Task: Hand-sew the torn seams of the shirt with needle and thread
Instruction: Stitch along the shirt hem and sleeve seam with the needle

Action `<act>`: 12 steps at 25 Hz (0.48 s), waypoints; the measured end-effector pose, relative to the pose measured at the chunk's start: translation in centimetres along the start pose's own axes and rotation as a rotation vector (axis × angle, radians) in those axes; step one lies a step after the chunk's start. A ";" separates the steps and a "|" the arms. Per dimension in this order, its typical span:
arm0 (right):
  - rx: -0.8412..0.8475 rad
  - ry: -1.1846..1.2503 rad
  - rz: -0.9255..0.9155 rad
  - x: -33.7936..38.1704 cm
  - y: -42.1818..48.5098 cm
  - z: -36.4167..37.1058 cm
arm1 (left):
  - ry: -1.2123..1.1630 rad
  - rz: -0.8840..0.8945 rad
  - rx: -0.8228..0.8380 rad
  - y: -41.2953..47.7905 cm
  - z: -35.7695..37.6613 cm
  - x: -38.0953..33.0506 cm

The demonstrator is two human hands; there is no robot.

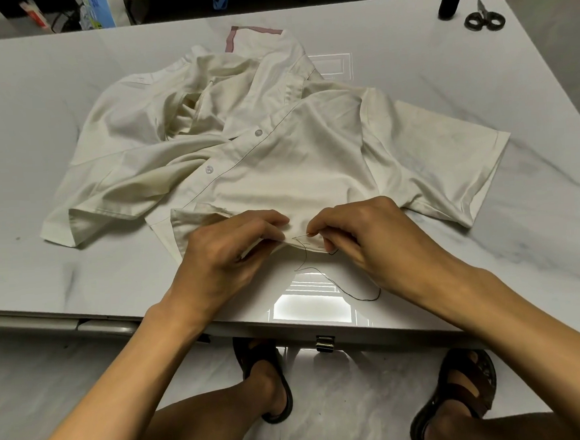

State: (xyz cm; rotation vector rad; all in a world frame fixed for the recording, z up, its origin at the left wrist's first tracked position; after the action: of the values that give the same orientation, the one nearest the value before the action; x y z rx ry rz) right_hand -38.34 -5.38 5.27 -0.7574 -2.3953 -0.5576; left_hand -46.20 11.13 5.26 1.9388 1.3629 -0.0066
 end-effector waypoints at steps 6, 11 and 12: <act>-0.002 0.008 0.014 -0.1 0.0 0.0 | -0.015 -0.005 -0.005 0.0 -0.1 0.0; 0.002 0.006 0.013 0.0 0.1 0.0 | -0.014 -0.007 -0.010 0.1 -0.2 0.0; 0.002 0.006 0.012 0.1 0.1 0.1 | -0.015 -0.007 -0.010 0.1 -0.2 0.0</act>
State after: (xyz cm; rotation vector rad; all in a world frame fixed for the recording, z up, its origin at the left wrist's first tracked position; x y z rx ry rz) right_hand -38.32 -5.21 5.30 -0.7672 -2.3845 -0.5515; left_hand -46.22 11.19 5.44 1.9221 1.3579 -0.0175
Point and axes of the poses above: each hand's wrist, its own y-axis towards the middle knuckle, its own z-axis out of the palm, x = y × z, the point moved 5 cm from there along y, towards the middle knuckle
